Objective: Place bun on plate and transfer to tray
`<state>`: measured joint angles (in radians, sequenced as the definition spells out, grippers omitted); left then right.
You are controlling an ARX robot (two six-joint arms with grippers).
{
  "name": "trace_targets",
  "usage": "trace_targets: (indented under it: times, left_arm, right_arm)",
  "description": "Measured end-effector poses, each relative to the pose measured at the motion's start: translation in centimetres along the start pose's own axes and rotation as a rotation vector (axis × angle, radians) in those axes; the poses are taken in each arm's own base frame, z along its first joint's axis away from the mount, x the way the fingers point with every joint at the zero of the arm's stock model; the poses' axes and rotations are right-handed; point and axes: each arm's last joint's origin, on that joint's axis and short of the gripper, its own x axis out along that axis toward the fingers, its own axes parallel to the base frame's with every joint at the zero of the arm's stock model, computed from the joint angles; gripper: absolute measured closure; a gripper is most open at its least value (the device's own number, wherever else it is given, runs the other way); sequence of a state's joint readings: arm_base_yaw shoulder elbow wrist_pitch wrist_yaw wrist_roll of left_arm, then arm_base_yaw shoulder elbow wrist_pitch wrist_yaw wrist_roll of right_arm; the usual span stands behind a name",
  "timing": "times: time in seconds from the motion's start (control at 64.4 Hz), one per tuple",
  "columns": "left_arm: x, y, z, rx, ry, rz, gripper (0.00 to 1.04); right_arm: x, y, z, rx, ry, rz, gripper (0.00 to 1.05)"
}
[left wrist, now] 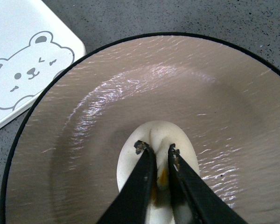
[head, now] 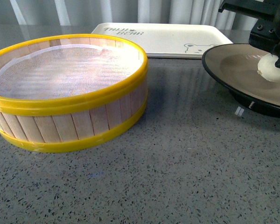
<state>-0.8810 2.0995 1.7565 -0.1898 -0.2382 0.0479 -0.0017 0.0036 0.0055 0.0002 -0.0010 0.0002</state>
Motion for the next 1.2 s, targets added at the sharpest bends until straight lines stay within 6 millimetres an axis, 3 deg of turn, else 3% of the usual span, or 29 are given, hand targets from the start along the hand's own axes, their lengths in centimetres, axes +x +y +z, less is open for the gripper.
trace_targets:
  times: [0.295, 0.528, 0.684, 0.808, 0.979, 1.087, 1.196]
  left_arm:
    - [-0.1, 0.5, 0.2, -0.047, 0.018, 0.002, 0.44]
    - [-0.1, 2.1, 0.7, -0.127, 0.015, 0.009, 0.07]
    - [-1.4, 4.1, 1.8, -0.192, -0.030, 0.026, 0.07]
    - [-4.2, 6.7, 3.3, -0.283, -0.096, 0.060, 0.07]
    - [-10.7, 10.8, 4.6, -0.422, -0.233, 0.162, 0.07]
    - [-15.3, 13.3, 3.6, -0.467, -0.286, 0.246, 0.07]
    - [-19.3, 15.8, 1.1, -0.501, -0.291, 0.339, 0.07]
  right_arm:
    - [0.0, 0.0, 0.0, 0.000, 0.000, 0.000, 0.09]
    - [0.0, 0.0, 0.0, 0.000, 0.000, 0.000, 0.09]
    - [0.0, 0.0, 0.0, 0.000, 0.000, 0.000, 0.09]
    - [0.0, 0.0, 0.0, 0.000, 0.000, 0.000, 0.09]
    - [0.0, 0.0, 0.0, 0.000, 0.000, 0.000, 0.09]
    - [0.0, 0.0, 0.0, 0.000, 0.000, 0.000, 0.09]
    - [0.0, 0.0, 0.0, 0.000, 0.000, 0.000, 0.09]
